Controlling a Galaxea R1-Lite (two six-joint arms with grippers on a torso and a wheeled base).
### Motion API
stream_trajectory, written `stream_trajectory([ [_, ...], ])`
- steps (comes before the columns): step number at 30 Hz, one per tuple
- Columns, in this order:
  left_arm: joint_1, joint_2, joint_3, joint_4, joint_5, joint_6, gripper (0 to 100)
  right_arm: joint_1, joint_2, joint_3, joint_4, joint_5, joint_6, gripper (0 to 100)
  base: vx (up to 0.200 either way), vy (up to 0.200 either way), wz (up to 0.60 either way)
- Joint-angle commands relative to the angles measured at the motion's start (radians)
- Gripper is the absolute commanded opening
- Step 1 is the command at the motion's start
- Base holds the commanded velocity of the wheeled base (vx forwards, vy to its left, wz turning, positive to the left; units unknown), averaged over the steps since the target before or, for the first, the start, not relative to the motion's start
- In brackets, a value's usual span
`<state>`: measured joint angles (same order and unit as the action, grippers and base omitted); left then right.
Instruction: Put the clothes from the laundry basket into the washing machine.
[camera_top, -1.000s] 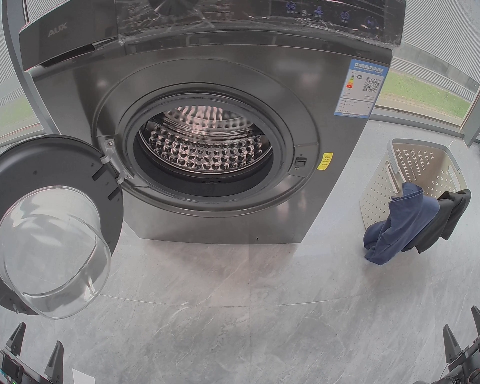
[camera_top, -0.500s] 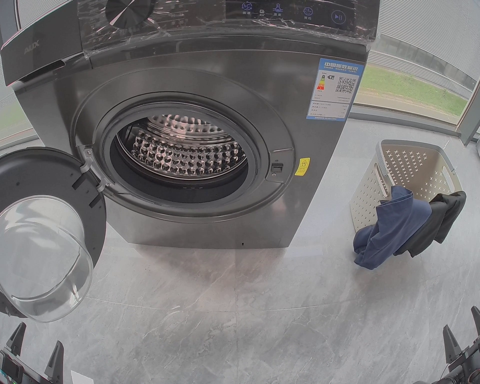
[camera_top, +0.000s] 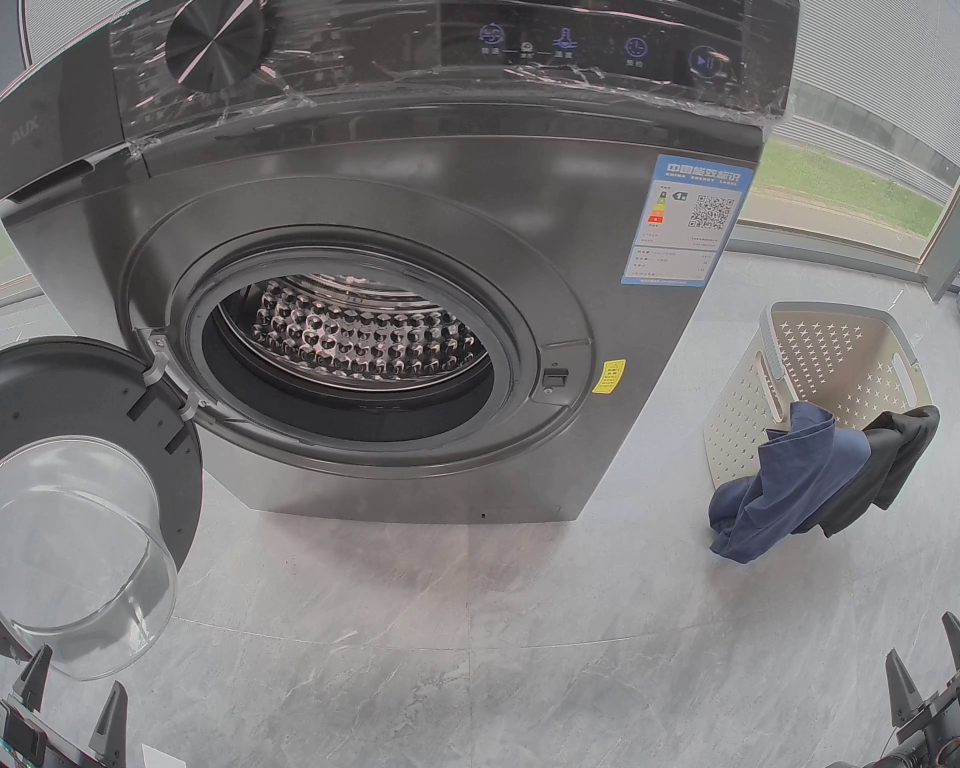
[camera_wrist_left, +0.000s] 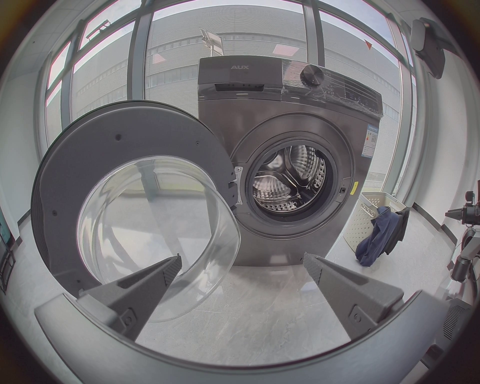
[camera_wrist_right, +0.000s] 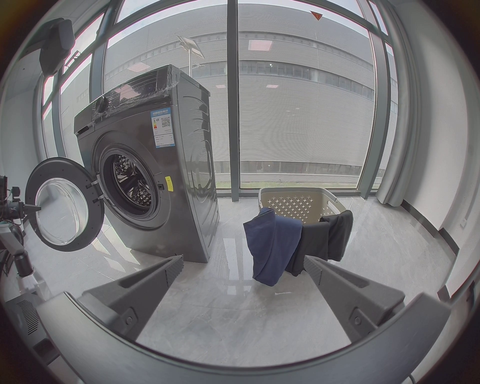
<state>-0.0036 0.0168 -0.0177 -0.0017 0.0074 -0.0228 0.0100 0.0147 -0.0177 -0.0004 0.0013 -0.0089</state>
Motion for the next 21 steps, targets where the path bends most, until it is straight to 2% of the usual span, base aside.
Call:
stream_trajectory([
  [1,0.001,-0.015,0.018,0.0,0.0,0.0,100,0.001,-0.015,0.016,-0.001,0.0,0.0,100,0.0,-0.2,0.0],
  [21,0.001,-0.015,0.018,0.0,0.0,0.0,100,0.001,-0.015,0.016,0.0,0.0,0.0,100,0.0,-0.2,0.0],
])
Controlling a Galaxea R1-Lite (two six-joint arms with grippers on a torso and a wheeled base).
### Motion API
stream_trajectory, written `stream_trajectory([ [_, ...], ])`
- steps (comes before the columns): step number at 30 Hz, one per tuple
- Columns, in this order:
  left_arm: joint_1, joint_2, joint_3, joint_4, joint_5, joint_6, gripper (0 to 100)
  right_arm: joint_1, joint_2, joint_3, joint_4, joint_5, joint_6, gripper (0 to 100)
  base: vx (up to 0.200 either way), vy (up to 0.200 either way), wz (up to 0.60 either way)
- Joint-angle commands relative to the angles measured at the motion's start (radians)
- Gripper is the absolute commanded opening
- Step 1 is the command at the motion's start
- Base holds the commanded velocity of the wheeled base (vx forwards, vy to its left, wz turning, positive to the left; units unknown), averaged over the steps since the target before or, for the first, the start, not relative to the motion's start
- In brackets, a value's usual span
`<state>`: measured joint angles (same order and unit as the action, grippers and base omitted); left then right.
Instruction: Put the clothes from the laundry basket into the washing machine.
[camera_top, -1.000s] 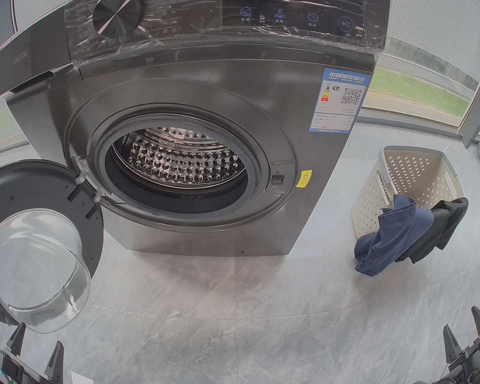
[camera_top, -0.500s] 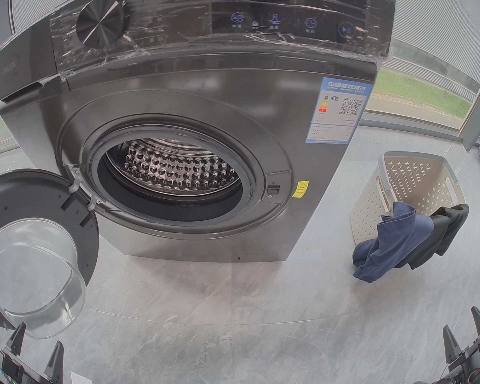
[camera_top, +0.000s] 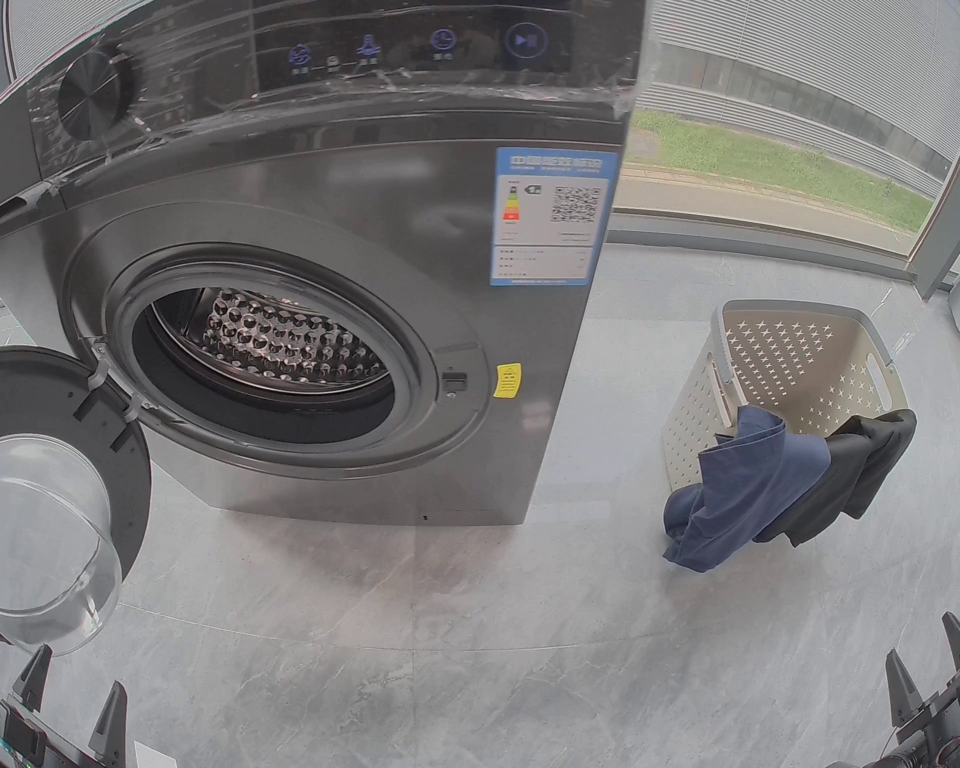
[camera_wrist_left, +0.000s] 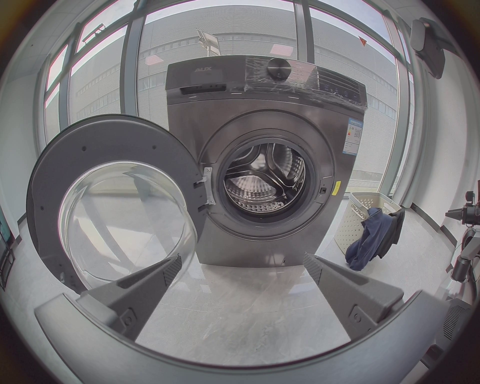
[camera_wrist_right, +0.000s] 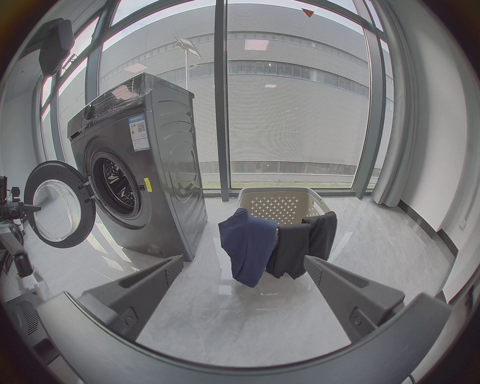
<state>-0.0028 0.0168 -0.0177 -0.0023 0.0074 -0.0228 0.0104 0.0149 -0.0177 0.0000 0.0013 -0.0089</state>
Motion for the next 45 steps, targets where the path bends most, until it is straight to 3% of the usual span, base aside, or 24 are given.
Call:
stream_trajectory([
  [1,0.0,-0.015,0.018,0.001,0.0,0.0,100,0.0,-0.015,0.016,0.0,0.0,0.0,100,0.0,-0.2,0.0],
  [22,0.0,-0.015,0.018,-0.001,0.0,0.001,100,0.0,-0.015,0.016,-0.002,0.0,0.0,100,0.0,-0.2,0.0],
  [34,0.0,-0.015,0.018,0.001,0.0,0.001,100,0.0,-0.015,0.016,0.0,0.0,0.0,100,0.0,0.0,0.0],
  [45,0.0,-0.015,0.018,-0.001,0.0,0.0,100,0.0,-0.015,0.016,-0.002,0.0,0.0,100,0.0,-0.2,0.0],
])
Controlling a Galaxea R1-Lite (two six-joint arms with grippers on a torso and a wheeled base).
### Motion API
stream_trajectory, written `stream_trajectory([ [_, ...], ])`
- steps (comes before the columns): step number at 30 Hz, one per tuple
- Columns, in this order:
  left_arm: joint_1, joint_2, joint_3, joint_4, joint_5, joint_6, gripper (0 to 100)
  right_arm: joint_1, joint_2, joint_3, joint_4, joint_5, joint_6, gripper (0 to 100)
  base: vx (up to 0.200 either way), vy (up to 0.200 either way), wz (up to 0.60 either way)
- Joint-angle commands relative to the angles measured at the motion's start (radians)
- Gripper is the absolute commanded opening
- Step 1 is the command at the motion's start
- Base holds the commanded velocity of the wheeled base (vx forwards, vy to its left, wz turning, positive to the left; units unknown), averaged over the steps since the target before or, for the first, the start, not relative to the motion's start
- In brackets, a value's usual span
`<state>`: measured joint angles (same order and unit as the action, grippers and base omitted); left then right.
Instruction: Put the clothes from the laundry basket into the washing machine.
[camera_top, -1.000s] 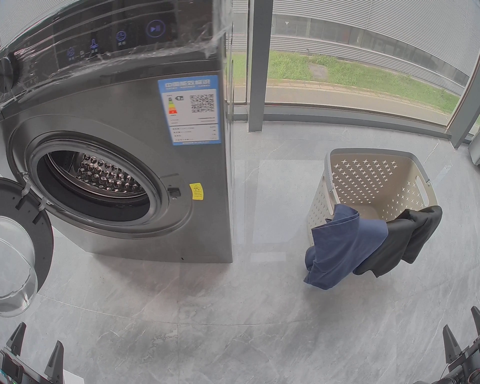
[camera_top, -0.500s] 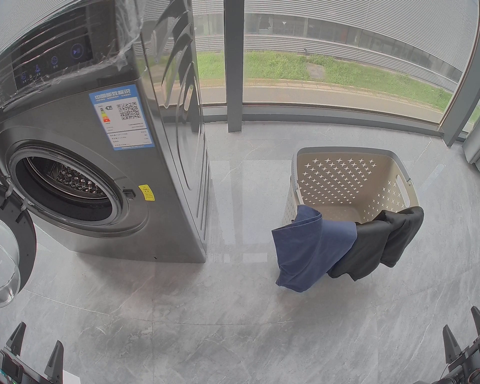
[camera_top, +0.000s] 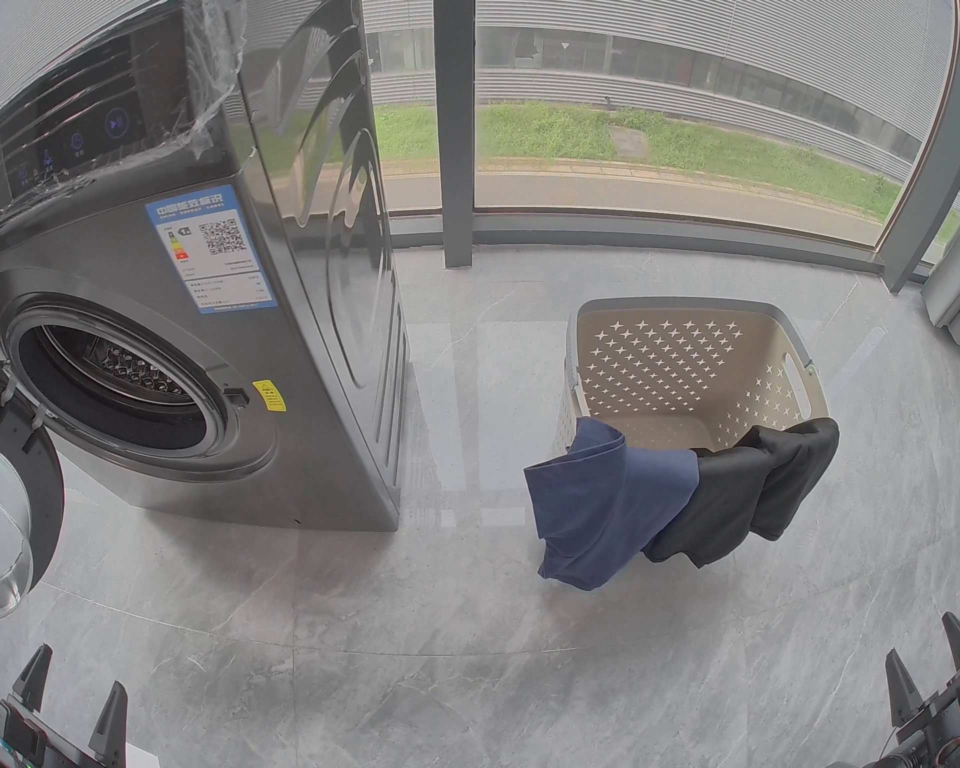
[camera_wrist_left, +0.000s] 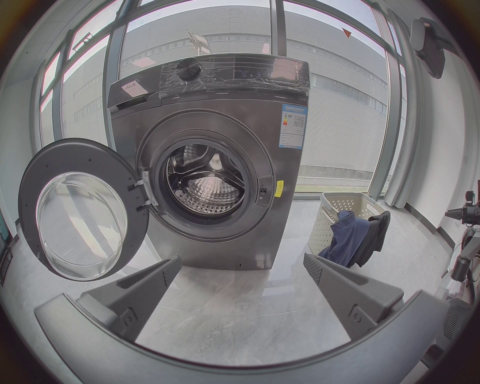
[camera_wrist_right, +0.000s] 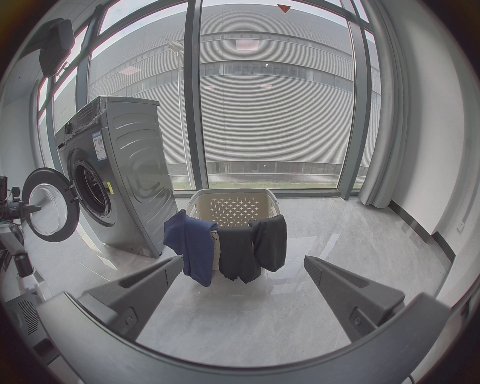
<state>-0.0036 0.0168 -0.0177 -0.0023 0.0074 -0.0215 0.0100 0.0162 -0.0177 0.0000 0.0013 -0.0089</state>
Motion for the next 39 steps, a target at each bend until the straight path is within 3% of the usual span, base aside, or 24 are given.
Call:
stream_trajectory([
  [1,0.001,-0.015,0.018,-0.001,0.0,-0.002,100,0.001,-0.016,0.016,-0.002,0.0,0.0,100,0.0,-0.2,0.0],
  [7,0.001,-0.015,0.018,-0.001,0.0,-0.002,100,0.001,-0.016,0.016,-0.002,0.0,0.0,100,0.0,-0.2,0.0],
  [25,0.001,-0.015,0.018,0.001,0.0,0.0,100,0.001,-0.016,0.016,-0.002,0.0,0.0,100,0.0,0.0,0.0],
  [39,0.001,-0.015,0.018,-0.001,0.0,-0.002,100,0.001,-0.016,0.016,-0.002,0.0,0.0,100,0.0,-0.2,0.0],
])
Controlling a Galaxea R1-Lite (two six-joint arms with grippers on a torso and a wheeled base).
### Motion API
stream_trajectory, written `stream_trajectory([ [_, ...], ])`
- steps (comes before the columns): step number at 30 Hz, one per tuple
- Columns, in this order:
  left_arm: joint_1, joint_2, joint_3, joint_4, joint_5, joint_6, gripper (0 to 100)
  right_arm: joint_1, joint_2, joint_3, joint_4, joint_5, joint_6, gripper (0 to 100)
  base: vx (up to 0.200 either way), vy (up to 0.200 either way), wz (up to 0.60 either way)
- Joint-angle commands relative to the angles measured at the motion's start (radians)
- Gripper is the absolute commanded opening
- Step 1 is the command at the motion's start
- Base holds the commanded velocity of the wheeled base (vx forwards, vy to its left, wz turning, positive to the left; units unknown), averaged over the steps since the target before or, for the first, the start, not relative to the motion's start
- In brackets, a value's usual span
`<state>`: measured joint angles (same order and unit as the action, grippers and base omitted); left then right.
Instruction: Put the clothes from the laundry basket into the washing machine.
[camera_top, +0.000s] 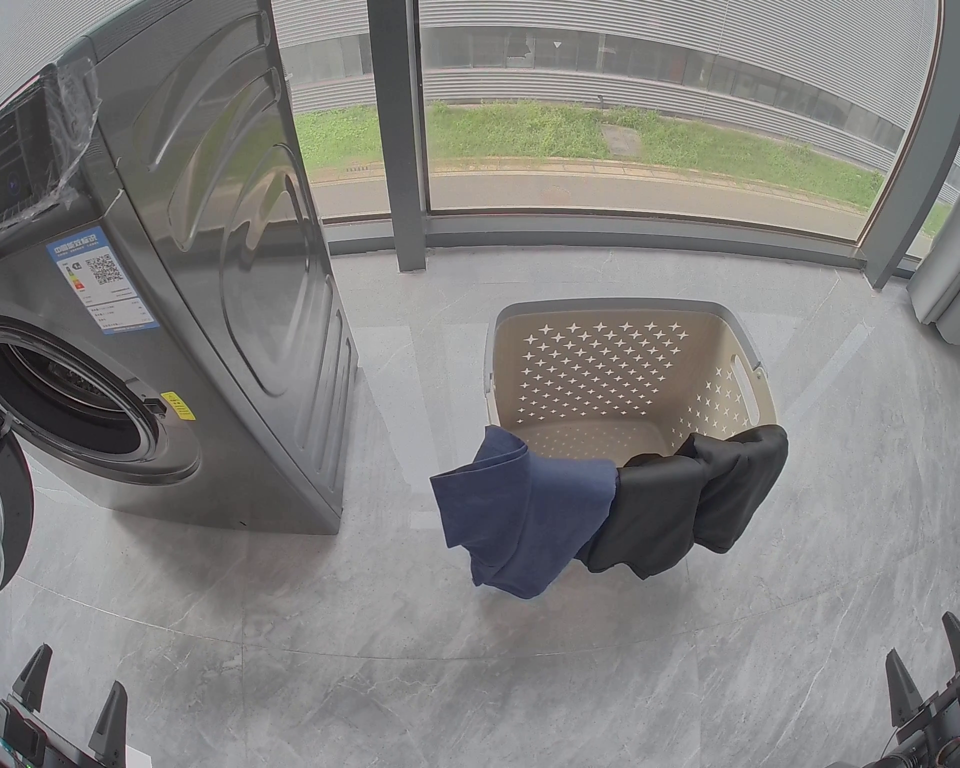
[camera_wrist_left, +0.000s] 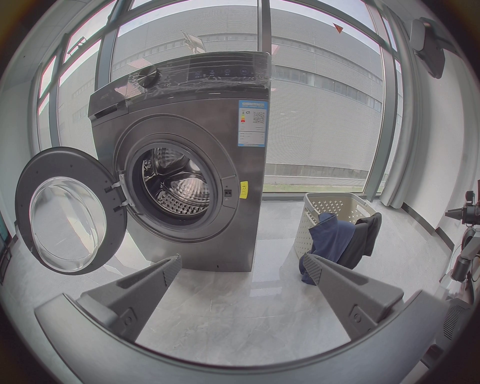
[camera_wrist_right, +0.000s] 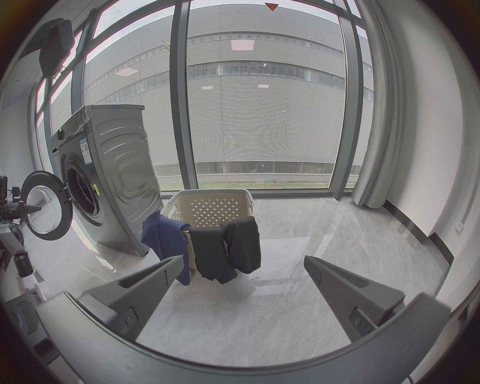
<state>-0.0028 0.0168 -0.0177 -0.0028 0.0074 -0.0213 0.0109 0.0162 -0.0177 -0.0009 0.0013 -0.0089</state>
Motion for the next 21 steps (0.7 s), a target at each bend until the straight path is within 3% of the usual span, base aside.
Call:
stream_trajectory([
  [1,0.0,-0.015,0.018,0.0,0.0,-0.002,100,0.0,-0.016,0.016,0.001,0.0,0.0,100,0.0,-0.2,0.0],
  [21,0.0,-0.015,0.018,0.001,0.0,0.0,100,0.0,-0.016,0.016,0.001,0.0,0.0,100,0.0,0.0,0.0],
])
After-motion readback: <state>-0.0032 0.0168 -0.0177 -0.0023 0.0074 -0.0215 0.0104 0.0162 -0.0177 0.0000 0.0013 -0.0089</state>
